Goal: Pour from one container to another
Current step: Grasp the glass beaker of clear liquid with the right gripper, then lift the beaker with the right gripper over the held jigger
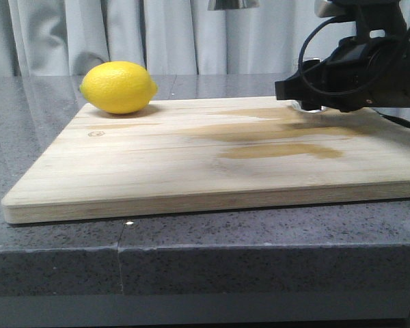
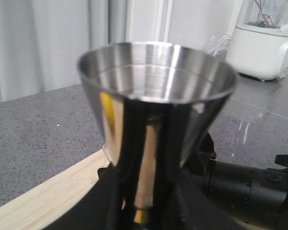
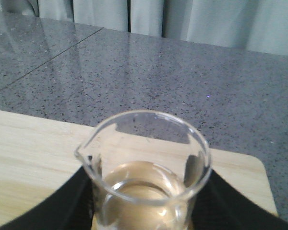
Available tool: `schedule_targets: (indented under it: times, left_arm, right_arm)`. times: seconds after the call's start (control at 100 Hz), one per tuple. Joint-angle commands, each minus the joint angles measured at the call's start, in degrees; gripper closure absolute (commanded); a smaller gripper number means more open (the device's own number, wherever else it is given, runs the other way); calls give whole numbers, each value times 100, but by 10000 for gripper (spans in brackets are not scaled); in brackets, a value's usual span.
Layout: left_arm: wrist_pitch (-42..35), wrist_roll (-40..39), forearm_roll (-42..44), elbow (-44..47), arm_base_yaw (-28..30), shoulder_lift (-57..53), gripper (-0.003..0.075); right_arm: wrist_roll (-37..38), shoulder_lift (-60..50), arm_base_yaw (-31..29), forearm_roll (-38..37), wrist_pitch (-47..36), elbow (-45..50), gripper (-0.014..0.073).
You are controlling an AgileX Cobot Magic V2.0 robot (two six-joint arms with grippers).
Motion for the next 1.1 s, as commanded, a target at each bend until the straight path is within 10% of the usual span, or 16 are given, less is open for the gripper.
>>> schedule_targets:
  times: [0.0,1.09]
  left_arm:
    - [-385,-23,32,-183,-41,-230,739]
    - [-150,-23,32,-183,-41,114,739]
  right_arm:
    - [-27,-340,0,-119,-363,-108,402]
    - [-41,-3021,187,-3194,1757,-1152,402]
